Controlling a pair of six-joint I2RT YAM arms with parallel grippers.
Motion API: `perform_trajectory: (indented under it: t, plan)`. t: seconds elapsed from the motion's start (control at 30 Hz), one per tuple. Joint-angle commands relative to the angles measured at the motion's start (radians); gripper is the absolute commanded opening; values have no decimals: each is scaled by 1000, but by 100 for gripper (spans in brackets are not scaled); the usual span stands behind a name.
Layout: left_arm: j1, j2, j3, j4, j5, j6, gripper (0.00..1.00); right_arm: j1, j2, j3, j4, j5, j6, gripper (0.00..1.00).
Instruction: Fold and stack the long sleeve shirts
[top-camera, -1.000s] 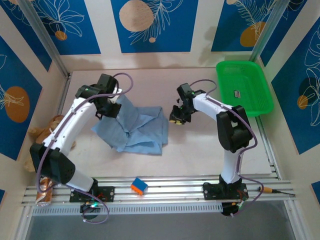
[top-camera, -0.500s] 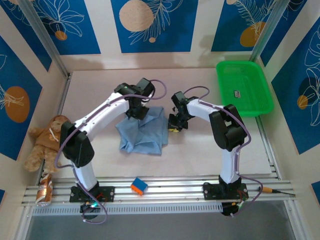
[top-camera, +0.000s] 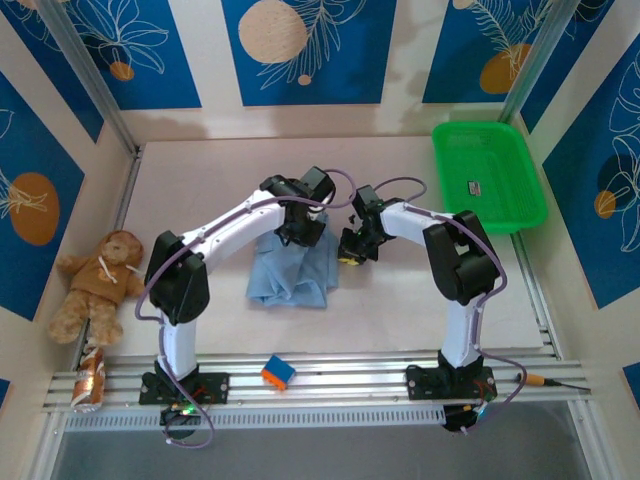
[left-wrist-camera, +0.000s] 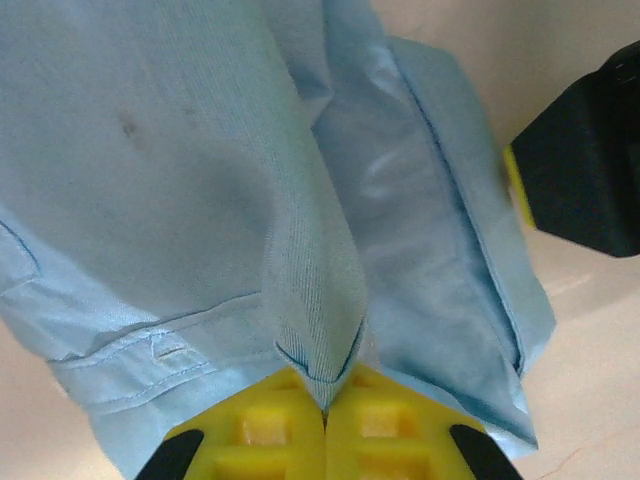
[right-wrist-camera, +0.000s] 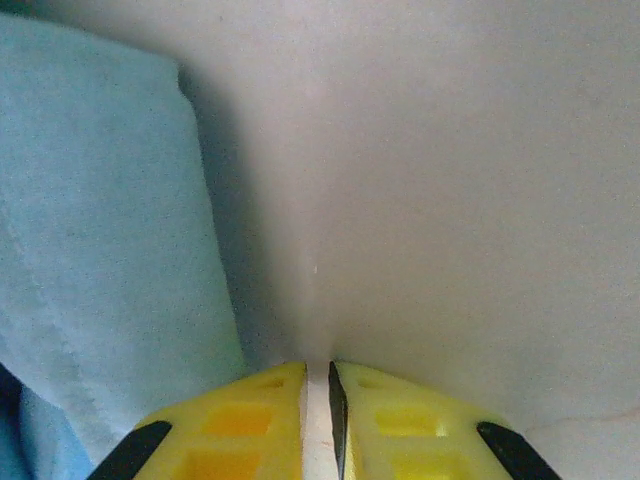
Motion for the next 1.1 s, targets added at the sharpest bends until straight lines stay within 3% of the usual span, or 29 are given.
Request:
perform_trajectory:
  t: [0.0, 0.27, 0.4, 0.53, 0.67, 0.9, 1.0, 1.07]
  plan:
    - [-19, 23, -26, 70, 99, -43, 0, 15, 40, -59, 11, -42, 15, 18]
    - [-27, 43, -72, 154, 188, -98, 2, 10, 47, -70, 27, -44, 24, 18]
    - [-24, 56, -80, 217, 225, -147, 18, -7, 26, -86, 27, -32, 28, 20]
    - [-13, 70, -80, 314, 305, -224, 44, -49, -21, -127, 27, -24, 28, 31]
    - [1, 48, -87, 436, 383, -315, 57, -109, -100, -185, 22, 6, 11, 43]
    - [80, -148, -157, 579, 430, -404, 72, -245, -327, -338, 77, -40, -68, 60]
    - [154, -262, -244, 598, 419, -392, 79, -214, -394, -361, 141, -139, -134, 64]
    - [214, -300, -275, 562, 428, -350, 82, -136, -407, -333, 140, -116, -178, 65]
